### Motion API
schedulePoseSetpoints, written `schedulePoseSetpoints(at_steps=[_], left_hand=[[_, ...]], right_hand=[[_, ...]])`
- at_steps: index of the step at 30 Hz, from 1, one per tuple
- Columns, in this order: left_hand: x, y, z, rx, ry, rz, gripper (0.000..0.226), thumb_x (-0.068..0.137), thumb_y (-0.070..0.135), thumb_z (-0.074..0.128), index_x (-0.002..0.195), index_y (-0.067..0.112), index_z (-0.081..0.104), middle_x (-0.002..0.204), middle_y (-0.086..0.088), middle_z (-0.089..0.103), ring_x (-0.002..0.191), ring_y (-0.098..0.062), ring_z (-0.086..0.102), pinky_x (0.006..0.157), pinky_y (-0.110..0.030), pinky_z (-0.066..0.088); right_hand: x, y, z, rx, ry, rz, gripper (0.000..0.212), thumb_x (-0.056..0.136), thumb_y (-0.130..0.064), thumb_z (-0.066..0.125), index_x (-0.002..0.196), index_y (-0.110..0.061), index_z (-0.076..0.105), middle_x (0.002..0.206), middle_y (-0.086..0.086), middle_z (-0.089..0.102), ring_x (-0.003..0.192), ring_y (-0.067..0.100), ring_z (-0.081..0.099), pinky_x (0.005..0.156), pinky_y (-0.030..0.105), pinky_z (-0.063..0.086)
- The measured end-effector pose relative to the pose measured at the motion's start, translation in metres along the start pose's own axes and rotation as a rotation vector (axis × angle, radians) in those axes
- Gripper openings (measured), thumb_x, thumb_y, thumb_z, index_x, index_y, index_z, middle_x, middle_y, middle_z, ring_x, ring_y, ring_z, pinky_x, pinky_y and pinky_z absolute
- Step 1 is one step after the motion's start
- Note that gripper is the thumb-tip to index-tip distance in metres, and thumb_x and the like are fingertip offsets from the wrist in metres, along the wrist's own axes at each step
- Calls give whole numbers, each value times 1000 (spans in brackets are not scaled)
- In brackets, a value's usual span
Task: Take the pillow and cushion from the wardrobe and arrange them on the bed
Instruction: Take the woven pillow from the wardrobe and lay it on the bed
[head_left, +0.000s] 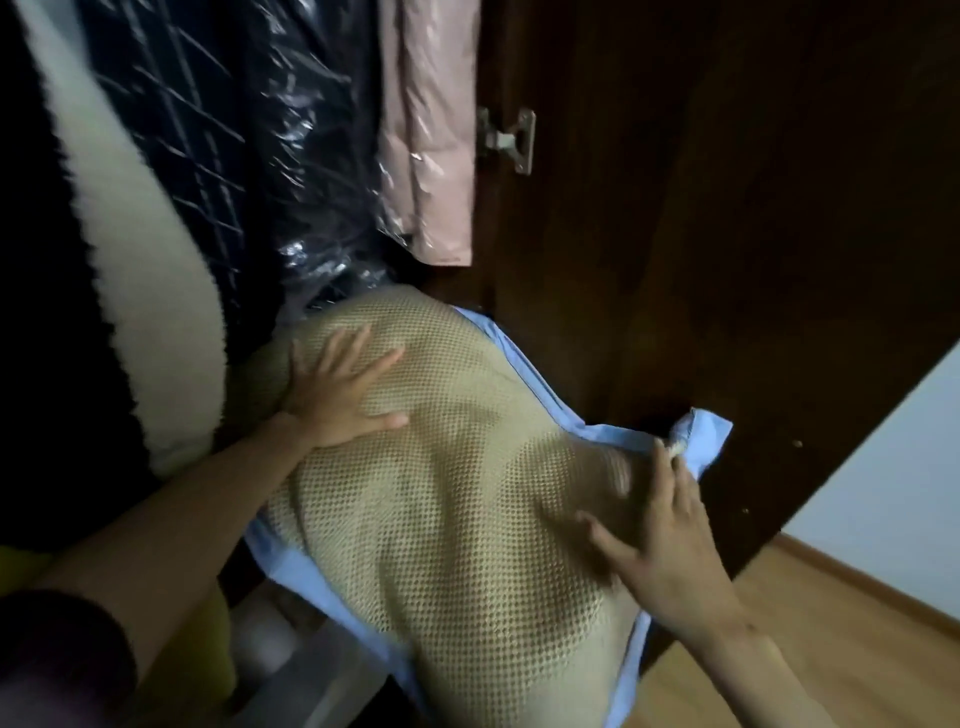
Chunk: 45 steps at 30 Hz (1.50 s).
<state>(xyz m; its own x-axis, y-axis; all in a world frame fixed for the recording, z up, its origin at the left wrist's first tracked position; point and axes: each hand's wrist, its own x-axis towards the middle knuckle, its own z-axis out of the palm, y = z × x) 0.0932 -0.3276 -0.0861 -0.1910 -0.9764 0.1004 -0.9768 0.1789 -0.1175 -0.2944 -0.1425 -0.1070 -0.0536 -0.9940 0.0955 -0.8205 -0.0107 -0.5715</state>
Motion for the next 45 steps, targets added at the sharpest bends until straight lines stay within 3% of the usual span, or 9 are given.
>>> schedulePoseSetpoints(at_steps=[4,7,11,14,18,29,35,41,45], left_hand=[[7,-2,6,-8,-46,3,97,62,104,16,143,64,-20,165,1,-24,151,-32,-17,110,-76,-9],[11,-4,2,-26,-103,24,99,60,104,16,144,64,-17,165,-1,-23,151,-33,-17,110,-78,-5],[17,-7,-3,-42,-197,32,97,60,104,19,141,66,-19,165,-2,-25,150,-34,-20,110,-78,-2],[19,-8,-2,-84,-224,30,95,61,103,24,140,69,-18,165,1,-25,149,-32,-24,109,-79,-1],[19,-6,0,-70,-224,23,95,63,102,27,141,68,-16,165,3,-23,150,-32,-21,109,-79,-3],[41,-29,-9,42,19,240,118,58,103,38,155,47,1,168,0,6,152,-28,8,111,-74,3],[47,-19,14,94,250,257,104,66,98,34,121,11,48,125,-16,56,113,-35,51,97,-60,37],[46,4,-12,-17,212,376,65,69,87,52,75,23,41,80,-10,64,74,-29,58,72,-46,50],[30,36,-49,48,153,370,68,64,96,39,56,29,43,54,10,51,53,-16,52,68,-40,53]], right_hand=[[-14,-15,74,-167,-79,-46,133,68,-103,17,160,-13,-18,168,15,-18,155,32,-16,125,54,-2],[-4,-32,136,-122,-279,12,143,63,-107,28,153,-13,-31,162,9,-33,153,35,-22,122,61,-9],[7,-52,184,-124,-184,124,148,63,-104,31,159,-1,-13,166,17,-22,154,40,-16,122,63,-6],[12,-56,202,-62,-7,85,120,80,-87,47,159,-1,21,164,18,24,151,37,22,124,52,19],[24,-51,202,119,64,48,71,90,-61,64,140,-13,51,130,3,59,118,25,57,95,39,50],[83,-27,180,252,-303,66,47,75,-55,85,102,-18,73,85,-11,66,82,19,62,69,31,45],[105,-21,192,160,-363,42,61,69,-65,82,102,-15,74,97,1,74,88,22,66,75,34,52],[84,-22,186,27,-309,15,64,79,-69,72,105,-12,66,103,7,72,95,28,66,79,39,51],[48,9,147,5,-264,-45,59,84,-72,64,112,-20,65,106,3,73,98,28,68,81,39,53]])
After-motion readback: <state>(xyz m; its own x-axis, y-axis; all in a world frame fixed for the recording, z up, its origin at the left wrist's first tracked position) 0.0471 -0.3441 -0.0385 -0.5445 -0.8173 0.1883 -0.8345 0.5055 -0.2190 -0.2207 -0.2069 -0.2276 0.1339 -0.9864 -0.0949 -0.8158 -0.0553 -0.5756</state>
